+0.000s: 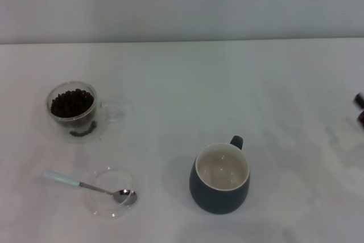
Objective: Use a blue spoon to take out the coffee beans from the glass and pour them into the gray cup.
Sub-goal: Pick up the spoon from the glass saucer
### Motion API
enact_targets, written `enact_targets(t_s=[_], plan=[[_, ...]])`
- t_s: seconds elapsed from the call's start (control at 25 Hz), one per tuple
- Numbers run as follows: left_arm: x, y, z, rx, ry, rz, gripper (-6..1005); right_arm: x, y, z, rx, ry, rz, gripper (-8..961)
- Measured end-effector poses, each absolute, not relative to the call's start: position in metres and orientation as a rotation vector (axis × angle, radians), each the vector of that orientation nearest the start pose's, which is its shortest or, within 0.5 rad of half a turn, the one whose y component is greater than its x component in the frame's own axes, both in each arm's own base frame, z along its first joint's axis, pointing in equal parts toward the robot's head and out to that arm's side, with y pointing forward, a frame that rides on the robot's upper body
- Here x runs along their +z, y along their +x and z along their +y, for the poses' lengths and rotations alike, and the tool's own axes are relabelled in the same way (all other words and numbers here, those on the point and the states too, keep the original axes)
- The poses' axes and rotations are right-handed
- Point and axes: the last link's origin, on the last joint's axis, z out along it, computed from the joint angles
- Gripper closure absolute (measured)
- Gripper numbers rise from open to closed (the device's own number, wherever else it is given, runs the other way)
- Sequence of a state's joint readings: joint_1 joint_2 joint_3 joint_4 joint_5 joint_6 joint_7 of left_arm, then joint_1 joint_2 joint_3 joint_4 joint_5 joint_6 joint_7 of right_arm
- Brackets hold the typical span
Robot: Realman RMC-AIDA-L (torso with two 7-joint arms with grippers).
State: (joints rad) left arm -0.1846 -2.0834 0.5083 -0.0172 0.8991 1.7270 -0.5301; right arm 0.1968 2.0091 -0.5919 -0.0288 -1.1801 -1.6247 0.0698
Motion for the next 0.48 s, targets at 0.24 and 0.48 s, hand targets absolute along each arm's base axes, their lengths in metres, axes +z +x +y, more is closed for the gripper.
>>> enact_targets(t_s=[0.24, 0.48], plan=[[0.022, -0.357, 0.183, -1.227, -1.263, -0.704, 289, 0.068, 0.377, 0.225, 0.628, -1.573, 0.135, 422], [-0.004, -0.349, 0.161, -1.348, -1.269, -0.92, 289, 0.094, 0.383, 0.225, 0.586, -1.483, 0.09, 422]])
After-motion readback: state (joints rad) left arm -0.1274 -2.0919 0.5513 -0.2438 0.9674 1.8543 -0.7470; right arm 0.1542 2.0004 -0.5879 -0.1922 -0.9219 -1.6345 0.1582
